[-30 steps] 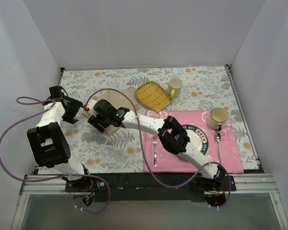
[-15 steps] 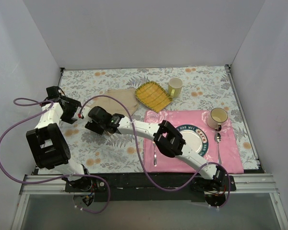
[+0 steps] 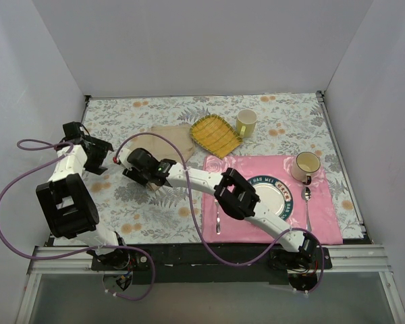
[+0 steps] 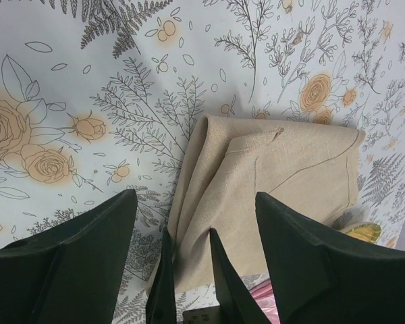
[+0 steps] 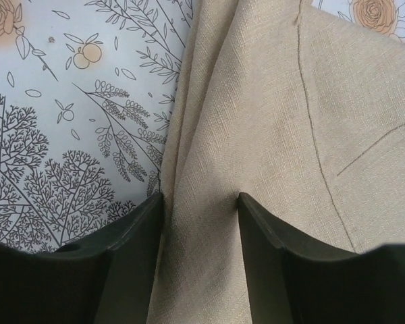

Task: Fold the napkin, place the utensils inside, and roll it up
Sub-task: Roll the napkin with the utensil

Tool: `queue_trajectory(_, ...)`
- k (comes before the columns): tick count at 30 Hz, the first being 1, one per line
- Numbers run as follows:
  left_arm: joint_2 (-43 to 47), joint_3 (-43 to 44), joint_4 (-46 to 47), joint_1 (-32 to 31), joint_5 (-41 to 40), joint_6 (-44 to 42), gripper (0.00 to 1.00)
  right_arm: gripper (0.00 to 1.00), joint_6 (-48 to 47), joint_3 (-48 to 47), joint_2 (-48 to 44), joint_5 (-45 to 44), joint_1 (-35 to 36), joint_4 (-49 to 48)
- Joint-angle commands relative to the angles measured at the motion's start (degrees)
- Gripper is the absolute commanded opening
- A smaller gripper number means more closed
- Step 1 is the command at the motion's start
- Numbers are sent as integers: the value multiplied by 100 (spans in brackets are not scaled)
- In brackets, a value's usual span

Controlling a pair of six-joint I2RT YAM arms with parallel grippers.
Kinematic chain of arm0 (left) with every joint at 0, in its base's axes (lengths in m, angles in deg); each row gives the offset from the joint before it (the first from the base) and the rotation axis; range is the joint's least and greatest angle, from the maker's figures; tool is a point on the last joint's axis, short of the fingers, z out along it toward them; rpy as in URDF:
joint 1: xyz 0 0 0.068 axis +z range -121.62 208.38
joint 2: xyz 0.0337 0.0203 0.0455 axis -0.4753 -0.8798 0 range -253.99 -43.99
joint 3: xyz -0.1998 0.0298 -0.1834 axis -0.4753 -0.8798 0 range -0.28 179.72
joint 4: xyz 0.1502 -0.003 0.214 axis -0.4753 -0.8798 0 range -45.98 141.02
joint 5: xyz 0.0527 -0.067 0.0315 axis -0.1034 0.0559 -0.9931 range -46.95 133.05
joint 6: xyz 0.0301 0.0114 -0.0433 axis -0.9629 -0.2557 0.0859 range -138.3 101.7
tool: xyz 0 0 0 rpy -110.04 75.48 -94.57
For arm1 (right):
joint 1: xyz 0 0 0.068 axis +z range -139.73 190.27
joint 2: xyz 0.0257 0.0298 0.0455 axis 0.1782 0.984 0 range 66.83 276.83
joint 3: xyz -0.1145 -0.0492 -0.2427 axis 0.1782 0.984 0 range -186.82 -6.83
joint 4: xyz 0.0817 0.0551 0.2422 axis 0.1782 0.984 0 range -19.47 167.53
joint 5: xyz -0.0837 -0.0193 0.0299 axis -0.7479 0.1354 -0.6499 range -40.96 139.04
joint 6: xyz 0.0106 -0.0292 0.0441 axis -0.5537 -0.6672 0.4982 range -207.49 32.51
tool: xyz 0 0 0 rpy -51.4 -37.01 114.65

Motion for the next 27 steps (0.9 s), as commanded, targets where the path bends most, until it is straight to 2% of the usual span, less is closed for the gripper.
queue_trajectory(1,314,89,13,64,96,-42,71,54,461,163,80,192,-107,-70)
queue_trajectory(9,288,-156,171,73,430,-121,71,43,768,251,185,244,-160,79)
queue_trajectory(10,305,-200,224,73,483,-182,71,36,864,208,211,271,-168,105)
queue_trajectory(18,472,-1097,663,-76,1177,-376,71,6,1673,435,98,1008,-309,18)
queue_trajectory(21,446,-1255,681,-251,1178,-411,71,1,2059,480,36,1517,-388,-52)
queue_trajectory(27,482,-1423,909,-314,1299,-332,73,1,2912,1094,-254,2431,-599,-692)
